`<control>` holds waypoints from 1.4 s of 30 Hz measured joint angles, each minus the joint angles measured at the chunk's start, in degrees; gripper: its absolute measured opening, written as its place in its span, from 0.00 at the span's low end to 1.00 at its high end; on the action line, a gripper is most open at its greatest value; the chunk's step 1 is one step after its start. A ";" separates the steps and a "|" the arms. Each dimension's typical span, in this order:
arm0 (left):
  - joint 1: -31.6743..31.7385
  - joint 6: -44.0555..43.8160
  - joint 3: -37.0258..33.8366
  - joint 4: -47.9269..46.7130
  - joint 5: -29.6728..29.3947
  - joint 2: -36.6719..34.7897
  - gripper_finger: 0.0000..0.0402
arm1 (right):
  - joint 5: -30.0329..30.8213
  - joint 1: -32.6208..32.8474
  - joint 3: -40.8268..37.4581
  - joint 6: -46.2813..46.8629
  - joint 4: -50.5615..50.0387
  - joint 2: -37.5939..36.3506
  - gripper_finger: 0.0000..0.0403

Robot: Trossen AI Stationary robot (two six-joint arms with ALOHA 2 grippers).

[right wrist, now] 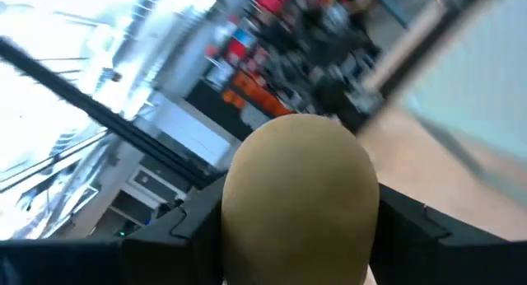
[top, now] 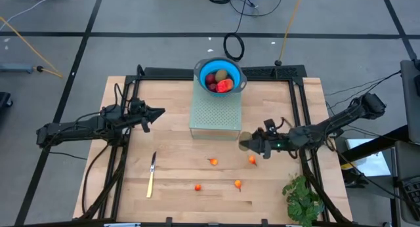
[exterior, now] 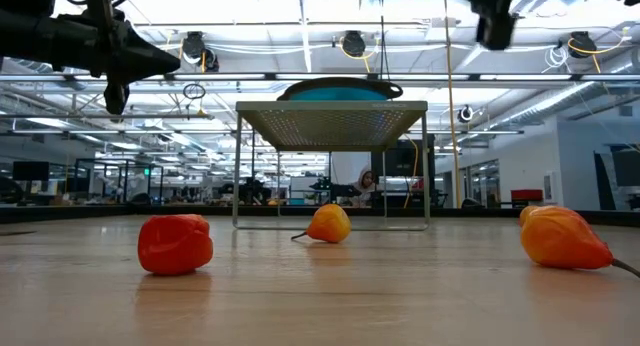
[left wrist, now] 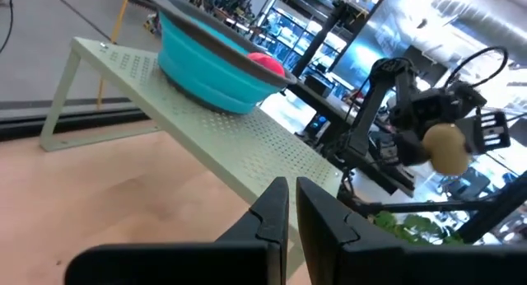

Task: Pick & Place Fruit
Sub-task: Put the brown kiwi into the blue strainer bowl on the shelf

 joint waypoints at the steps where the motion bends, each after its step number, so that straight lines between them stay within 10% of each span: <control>1: 0.01 -0.43 0.00 0.13 -0.01 0.01 0.06 | 0.00 -0.19 -0.02 -2.93 1.83 0.00 0.53; 25: -0.01 -3.12 0.00 3.16 -0.04 0.00 0.06 | -0.04 -5.05 -0.01 -71.12 11.72 0.00 0.53; 42: 0.01 -7.85 0.00 3.11 -0.58 0.00 0.06 | 0.13 -13.42 -0.02 -97.58 12.13 -3.47 0.53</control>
